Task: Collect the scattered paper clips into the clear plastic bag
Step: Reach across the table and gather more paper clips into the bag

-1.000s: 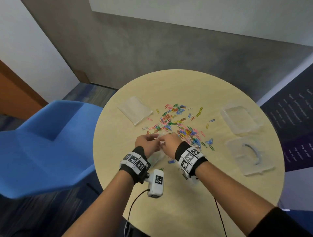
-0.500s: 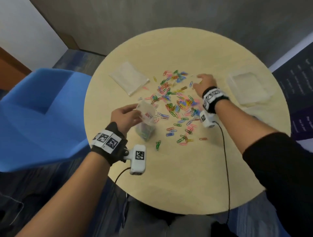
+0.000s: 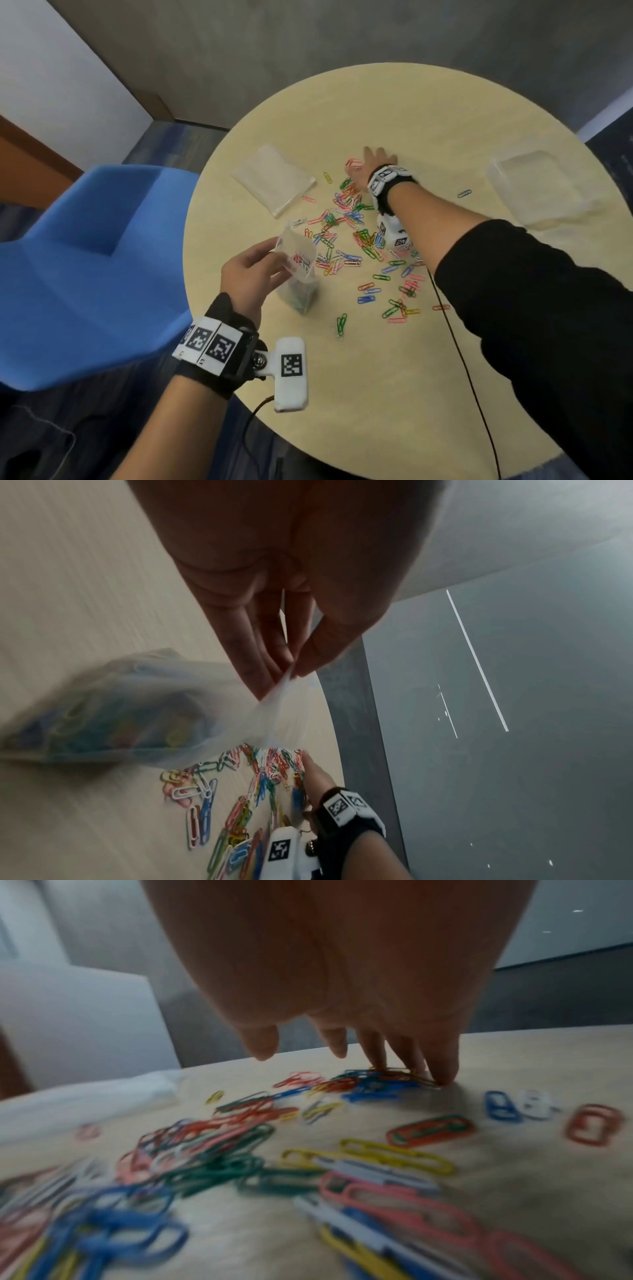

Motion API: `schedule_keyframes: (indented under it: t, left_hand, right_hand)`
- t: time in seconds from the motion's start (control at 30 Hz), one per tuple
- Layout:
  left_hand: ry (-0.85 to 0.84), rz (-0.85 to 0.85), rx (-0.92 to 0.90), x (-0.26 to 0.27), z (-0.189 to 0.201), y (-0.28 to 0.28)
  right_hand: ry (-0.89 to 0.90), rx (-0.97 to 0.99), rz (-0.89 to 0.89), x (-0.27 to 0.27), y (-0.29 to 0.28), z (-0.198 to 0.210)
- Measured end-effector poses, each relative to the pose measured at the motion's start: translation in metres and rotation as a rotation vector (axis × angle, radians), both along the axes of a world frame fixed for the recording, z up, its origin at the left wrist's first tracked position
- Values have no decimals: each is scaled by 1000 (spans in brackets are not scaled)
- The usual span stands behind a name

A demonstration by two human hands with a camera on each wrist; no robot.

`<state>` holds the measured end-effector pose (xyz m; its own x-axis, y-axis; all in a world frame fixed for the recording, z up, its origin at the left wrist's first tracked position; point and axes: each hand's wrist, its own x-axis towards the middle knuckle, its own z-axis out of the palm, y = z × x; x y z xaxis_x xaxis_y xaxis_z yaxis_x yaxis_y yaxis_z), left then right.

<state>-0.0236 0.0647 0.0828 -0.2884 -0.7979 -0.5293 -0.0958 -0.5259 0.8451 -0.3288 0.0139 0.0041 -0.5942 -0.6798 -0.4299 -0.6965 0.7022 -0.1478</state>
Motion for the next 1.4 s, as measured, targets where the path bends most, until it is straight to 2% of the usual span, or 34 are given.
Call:
schedule_keyframes:
  t: [0.13,0.23,0.37,0.43,0.57,0.67,0.8,0.9,0.97,1.07,1.13,1.2,1.27,1.33,1.4]
  left_hand:
    - [-1,-6,-4,0,-2,-2]
    - [13,-15,5,-3,-2,-5]
    - [48,-32,28,-8,-3,-2]
    - [67,-42,56,-6,-3,3]
    - [82,-31,126,-3,-4,15]
    - [70,-29,178,-7,-4,15]
    - [12,-90,196,-14,-2,12]
    - [-39,-146,197,-20,-1,16]
    - [-52,-182,179,-23,-1,20]
    - [-69,-206,125,-23,-1,21]
    - [-68,-208,100,-22,0,22]
    - [-60,-210,94,-19,0,22]
    - [-50,-217,77,-16,0,20]
    - [-41,-215,57,-11,2,13]
    - [-21,-189,53,-2,4,4]
  right_hand:
    - [195,8,224,27,2,3]
    - [224,22,301,38,5,8]
    - [168,-4,264,32,23,15]
    - [111,-60,163,23,38,16]
    - [-166,-356,-178,3,84,15]
    - [-491,-488,-362,4,120,32]
    - [-985,-638,-441,44,140,81]
    - [-1184,-708,-399,93,143,104]
    - [-1077,-671,-324,123,140,97]
    - [-642,-579,-193,150,134,72]
    - [-433,-548,-104,163,132,69]
    - [-366,-474,-33,173,129,68]
    - [-373,-406,6,179,125,71]
    - [-361,-440,44,180,122,76]
    - [-362,-566,71,178,118,82]
